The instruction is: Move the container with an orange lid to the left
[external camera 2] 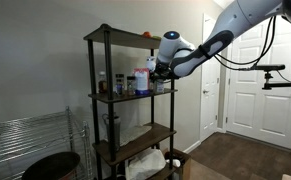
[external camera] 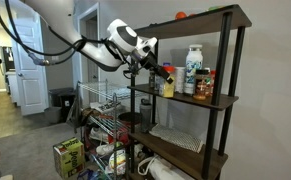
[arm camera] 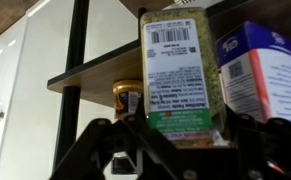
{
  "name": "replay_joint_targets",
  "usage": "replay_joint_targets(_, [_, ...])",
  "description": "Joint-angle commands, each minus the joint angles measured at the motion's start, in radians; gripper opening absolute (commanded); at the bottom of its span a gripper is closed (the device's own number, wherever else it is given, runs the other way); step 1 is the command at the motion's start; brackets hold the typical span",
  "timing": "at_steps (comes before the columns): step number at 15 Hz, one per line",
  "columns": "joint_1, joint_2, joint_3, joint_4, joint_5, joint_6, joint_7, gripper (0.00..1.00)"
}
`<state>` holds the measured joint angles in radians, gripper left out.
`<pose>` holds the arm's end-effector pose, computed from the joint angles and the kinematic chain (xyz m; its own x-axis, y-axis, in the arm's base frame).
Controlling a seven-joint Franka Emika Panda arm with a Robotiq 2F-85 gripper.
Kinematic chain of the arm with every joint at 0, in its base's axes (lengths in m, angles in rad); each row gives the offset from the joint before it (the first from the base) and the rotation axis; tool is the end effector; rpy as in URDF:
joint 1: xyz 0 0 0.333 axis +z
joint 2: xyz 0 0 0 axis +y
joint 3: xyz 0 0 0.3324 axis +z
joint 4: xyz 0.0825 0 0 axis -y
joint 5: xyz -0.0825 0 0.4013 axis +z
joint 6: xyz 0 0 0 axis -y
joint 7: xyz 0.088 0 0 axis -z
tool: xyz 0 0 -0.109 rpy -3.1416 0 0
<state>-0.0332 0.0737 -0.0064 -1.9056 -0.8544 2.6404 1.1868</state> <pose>0.6410 -0.0066 0.5349 0.5140 -0.3813 0.7684 -0.5423 -0.8385 -0.0534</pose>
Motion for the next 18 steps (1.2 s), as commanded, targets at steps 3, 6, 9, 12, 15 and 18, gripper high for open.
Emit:
replay_joint_targets(3, [0.016,-0.124,0.024,-0.134,0.037,-0.010,-0.069,0.38])
replay_joint_targets(6, [0.026,-0.154,0.032,-0.181,0.034,0.012,-0.078,0.38])
replay_joint_targets(9, [0.052,-0.172,0.048,-0.208,0.016,0.049,-0.088,0.38])
replay_joint_targets(12, [0.087,-0.184,0.067,-0.212,0.036,0.083,-0.130,0.38])
replay_joint_targets(15, [0.120,-0.180,0.084,-0.195,0.027,0.102,-0.157,0.38])
replay_joint_targets(18, [0.147,-0.158,0.093,-0.169,0.031,0.130,-0.175,0.38])
